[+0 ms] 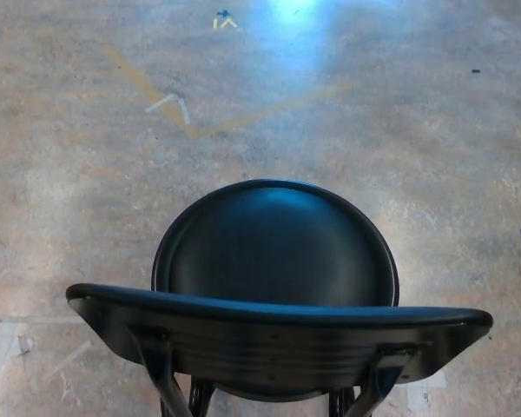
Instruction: Use the right hand to rotate the back of the chair to its left.
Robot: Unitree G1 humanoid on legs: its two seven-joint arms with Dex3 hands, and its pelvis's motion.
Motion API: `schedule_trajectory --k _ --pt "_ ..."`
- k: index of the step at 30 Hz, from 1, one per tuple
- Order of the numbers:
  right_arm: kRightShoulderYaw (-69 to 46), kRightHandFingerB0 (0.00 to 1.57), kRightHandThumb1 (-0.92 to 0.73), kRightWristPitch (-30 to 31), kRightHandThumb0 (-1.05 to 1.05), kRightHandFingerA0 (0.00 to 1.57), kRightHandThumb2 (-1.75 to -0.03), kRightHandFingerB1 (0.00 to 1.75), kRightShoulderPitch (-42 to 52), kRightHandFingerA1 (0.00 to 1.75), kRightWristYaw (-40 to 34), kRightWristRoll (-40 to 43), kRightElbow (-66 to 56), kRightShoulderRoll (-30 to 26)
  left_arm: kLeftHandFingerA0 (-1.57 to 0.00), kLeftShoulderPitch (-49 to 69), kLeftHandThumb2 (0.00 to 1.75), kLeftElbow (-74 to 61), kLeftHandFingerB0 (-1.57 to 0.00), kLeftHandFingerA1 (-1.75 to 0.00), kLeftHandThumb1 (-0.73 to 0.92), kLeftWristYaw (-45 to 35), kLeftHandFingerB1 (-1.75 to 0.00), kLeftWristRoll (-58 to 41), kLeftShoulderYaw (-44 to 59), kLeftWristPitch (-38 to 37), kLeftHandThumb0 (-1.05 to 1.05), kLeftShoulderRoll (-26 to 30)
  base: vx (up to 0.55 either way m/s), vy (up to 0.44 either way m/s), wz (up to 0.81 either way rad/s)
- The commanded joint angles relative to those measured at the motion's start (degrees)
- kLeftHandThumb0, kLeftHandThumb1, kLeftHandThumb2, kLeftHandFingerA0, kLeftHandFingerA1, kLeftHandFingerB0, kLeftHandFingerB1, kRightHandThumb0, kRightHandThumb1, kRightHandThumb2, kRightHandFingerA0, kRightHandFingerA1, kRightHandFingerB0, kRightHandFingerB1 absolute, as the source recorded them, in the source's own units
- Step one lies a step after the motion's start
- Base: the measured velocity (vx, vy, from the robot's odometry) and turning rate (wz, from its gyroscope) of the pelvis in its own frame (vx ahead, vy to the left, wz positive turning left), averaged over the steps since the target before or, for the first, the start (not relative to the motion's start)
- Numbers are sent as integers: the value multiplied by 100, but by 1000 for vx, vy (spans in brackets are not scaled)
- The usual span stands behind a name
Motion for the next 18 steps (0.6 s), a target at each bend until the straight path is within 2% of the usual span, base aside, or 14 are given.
schedule_trajectory --k 1,6,7,8,9,10,14,15,18 --pt "-3 4 -1 -45 -89 24 -115 86 61 95 -44 -29 58 10 -49 58 62 41 -39 -46 77 12 -39 101 -29 -18 -48 32 0 0 0" --pt "6 4 -1 -39 -89 24 -115 86 59 95 -53 -41 61 9 -49 58 62 41 -39 -46 77 10 -39 96 -29 -18 -48 32 0 0 0" --pt "-413 0 14 -191 -85 10 -98 84 -9 89 59 335 71 -8 -53 57 62 52 -43 -49 75 59 -41 62 19 4 -47 23 0 0 0" --pt "-540 0 -59 -268 -105 13 -90 93 -109 144 34 411 65 -49 -54 49 63 46 -47 -50 77 85 -43 60 19 18 -45 16 0 0 0" --pt "-646 0 -59 -343 -105 13 -90 93 -224 144 -12 449 56 -97 -54 40 63 38 -47 -50 77 111 -43 62 12 33 -45 8 0 0 0" --pt "-717 0 -58 -429 -105 0 -96 89 -314 147 -46 424 46 -134 -54 34 62 37 -47 -49 76 120 -42 56 19 43 -46 4 0 0 0" --pt "-798 0 -58 -473 -105 0 -96 89 -352 147 -49 366 59 -142 -54 32 62 38 -47 -49 76 124 -42 52 23 46 -46 3 0 0 0" --pt "-734 0 -51 -695 -105 0 -126 75 -617 84 -208 270 -9 -279 -51 61 61 50 -42 -46 72 61 -39 -27 118 29 -45 16 0 0 0" --pt "-708 0 -51 -805 -105 0 -126 75 -738 84 -281 226 -20 -339 -51 73 61 54 -42 -46 72 33 -39 -40 184 21 -45 19 0 0 0"
